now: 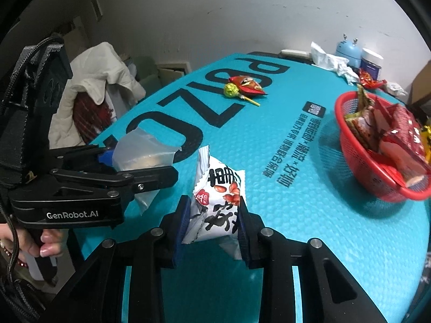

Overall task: Organize snacks
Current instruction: 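Carry the cracker bag and white packet over the red basket with both tools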

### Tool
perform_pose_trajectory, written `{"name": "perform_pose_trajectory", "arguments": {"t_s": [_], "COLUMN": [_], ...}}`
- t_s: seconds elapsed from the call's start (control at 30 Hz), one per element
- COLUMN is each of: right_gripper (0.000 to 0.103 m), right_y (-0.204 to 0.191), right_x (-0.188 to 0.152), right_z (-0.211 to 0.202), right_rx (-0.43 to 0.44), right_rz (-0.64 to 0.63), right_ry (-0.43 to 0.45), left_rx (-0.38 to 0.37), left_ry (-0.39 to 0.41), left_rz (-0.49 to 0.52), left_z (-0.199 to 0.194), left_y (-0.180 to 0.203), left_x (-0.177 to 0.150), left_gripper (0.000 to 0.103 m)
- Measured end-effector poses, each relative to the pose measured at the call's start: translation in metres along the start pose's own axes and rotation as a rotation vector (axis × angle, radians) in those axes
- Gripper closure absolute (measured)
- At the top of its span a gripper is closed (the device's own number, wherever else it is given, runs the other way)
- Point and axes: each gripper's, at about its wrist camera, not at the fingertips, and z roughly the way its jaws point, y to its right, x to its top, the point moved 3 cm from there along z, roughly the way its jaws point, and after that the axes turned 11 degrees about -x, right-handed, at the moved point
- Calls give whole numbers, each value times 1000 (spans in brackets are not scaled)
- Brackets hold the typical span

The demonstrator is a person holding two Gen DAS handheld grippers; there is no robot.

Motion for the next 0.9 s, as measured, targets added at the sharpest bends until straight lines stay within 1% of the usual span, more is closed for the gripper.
{"name": "perform_pose_trajectory", "arguments": {"t_s": [0.23,0.47,0.7,0.9], "right_gripper": [71,71,71,71], "right_y": [10,27,47,65], "right_x": [-10,-19,-23,-20], "right_z": [-27,-58,-83,-103], "right_rx": [-22,-60,-109,-164], "right_rz": [29,85,141,175], "right_ry": [37,82,119,147], "left_rx": [-30,-69,-116,-160], "left_ry": [18,39,54,71], "left_rz": [42,96,168,227], "left_z": [-10,-16,-18,-19], "left_y": [25,54,87,114], "left_x": [-2,4,17,37], "left_gripper": [41,41,41,41]}}
